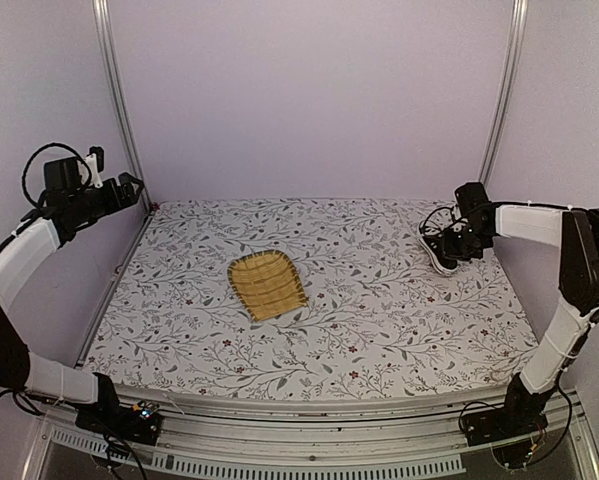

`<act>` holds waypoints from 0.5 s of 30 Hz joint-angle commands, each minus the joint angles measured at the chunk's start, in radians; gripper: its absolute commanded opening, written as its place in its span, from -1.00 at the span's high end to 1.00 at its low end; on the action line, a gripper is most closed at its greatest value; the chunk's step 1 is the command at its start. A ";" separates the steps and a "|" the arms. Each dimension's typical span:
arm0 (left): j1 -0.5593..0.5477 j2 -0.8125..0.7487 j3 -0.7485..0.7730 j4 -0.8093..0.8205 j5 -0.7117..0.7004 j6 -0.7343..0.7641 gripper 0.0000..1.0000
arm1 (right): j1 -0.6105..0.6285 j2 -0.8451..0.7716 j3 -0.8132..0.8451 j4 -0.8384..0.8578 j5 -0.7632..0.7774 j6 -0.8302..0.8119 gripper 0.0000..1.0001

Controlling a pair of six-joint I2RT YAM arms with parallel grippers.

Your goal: Tie the shoes

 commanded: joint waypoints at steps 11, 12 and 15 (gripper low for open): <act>0.009 0.002 -0.004 0.010 0.012 -0.008 -0.93 | 0.150 -0.314 0.078 -0.035 -0.372 0.069 0.96; 0.011 0.002 -0.005 0.010 0.013 -0.009 -0.93 | 0.164 -0.316 0.095 -0.025 -0.376 0.087 0.96; 0.010 0.002 -0.005 0.011 0.015 -0.012 -0.93 | 0.191 -0.310 0.150 0.022 -0.395 0.140 0.96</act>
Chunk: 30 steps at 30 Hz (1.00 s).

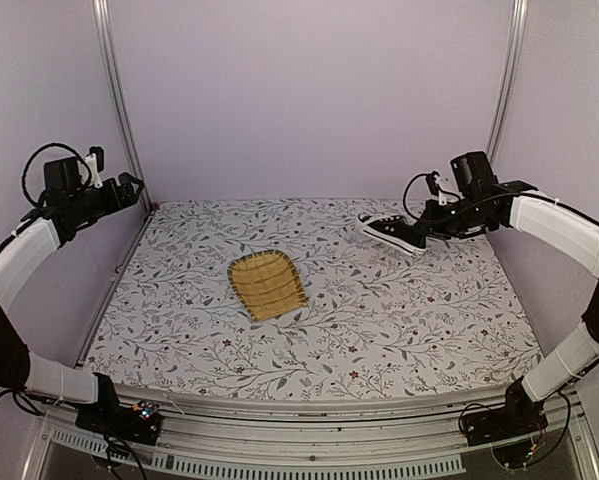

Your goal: Tie the shoes

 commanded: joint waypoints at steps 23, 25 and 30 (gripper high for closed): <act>0.008 0.019 -0.013 0.016 0.019 -0.020 -0.93 | 0.323 -0.096 -0.108 0.470 0.283 0.215 0.96; 0.008 0.024 -0.013 0.017 0.027 -0.024 -0.93 | 0.381 -0.135 -0.188 0.448 0.311 0.273 0.96; 0.002 0.032 -0.015 0.021 0.036 -0.028 -0.93 | 0.526 -0.210 -0.317 0.373 0.358 0.444 0.96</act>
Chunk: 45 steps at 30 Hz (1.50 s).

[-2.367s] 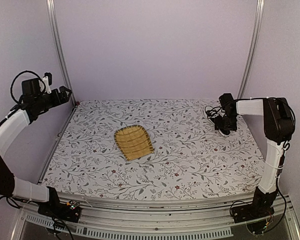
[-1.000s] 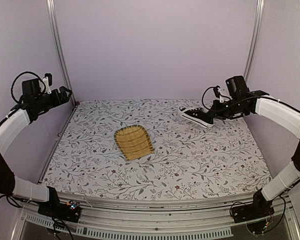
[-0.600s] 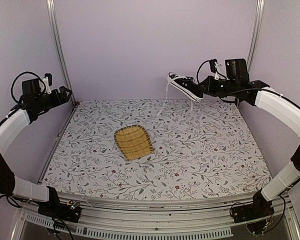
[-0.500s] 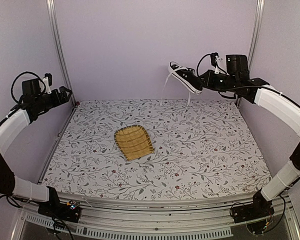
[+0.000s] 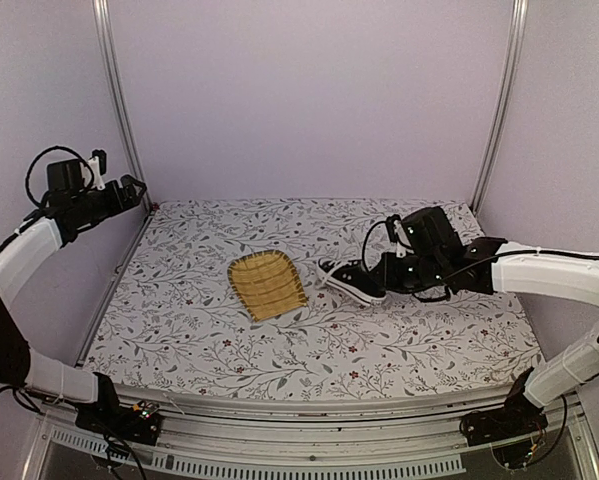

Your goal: Tie the shoes

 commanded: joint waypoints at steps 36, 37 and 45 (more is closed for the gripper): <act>-0.848 0.063 -0.214 0.179 -0.236 -0.387 -0.65 | -0.033 0.195 0.153 -0.125 0.086 0.002 -0.39; -0.879 0.079 -0.219 0.189 -0.256 -0.420 -0.63 | -0.053 0.235 0.179 -0.120 0.076 -0.014 -0.37; -1.025 0.215 -0.285 0.335 -0.250 -0.574 -0.45 | -0.120 0.495 0.337 -0.016 -0.008 -0.032 -0.28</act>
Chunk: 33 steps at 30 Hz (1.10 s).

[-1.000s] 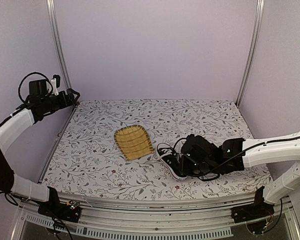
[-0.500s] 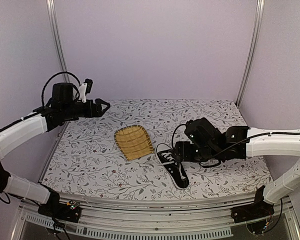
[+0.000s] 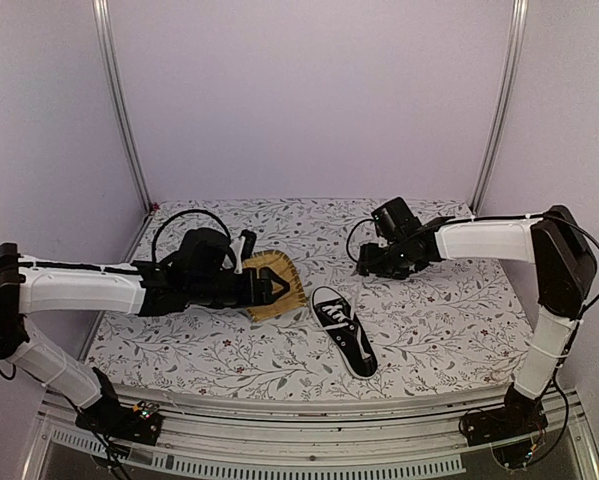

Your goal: Tie the shoes

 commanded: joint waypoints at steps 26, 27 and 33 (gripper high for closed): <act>-0.117 0.233 0.078 0.068 0.012 -0.119 -0.16 | -0.047 0.445 0.379 0.016 0.157 -0.225 0.22; -0.118 0.249 0.096 0.069 0.017 -0.113 -0.15 | -0.049 0.449 0.378 0.016 0.156 -0.223 0.25; -0.119 0.351 0.192 0.072 0.045 -0.091 -0.18 | -0.053 0.455 0.371 0.014 0.179 -0.224 0.85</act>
